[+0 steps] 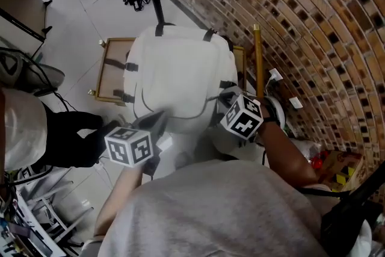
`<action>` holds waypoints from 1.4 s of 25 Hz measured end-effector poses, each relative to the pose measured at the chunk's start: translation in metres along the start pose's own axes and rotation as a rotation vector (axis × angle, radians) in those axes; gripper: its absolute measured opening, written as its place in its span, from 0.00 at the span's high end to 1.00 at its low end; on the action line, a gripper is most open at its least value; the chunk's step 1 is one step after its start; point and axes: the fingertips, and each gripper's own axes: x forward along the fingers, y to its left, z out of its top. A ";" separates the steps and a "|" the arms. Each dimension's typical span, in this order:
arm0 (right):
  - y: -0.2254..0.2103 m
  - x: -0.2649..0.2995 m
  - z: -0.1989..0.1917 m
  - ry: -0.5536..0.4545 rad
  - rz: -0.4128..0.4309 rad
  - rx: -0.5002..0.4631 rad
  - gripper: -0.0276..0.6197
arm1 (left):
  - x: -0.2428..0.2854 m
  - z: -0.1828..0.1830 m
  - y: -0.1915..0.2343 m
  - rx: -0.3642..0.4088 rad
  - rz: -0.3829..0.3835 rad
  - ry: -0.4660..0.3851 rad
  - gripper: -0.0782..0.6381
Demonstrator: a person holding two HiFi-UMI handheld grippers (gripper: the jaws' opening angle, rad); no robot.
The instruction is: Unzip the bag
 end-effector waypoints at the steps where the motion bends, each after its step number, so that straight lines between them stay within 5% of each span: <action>1: 0.002 -0.001 -0.001 0.007 0.000 0.003 0.90 | -0.003 0.000 0.000 0.003 -0.001 -0.002 0.89; 35: 0.092 0.002 -0.009 0.091 -0.035 0.183 0.90 | -0.082 -0.042 0.012 0.062 -0.029 -0.009 0.89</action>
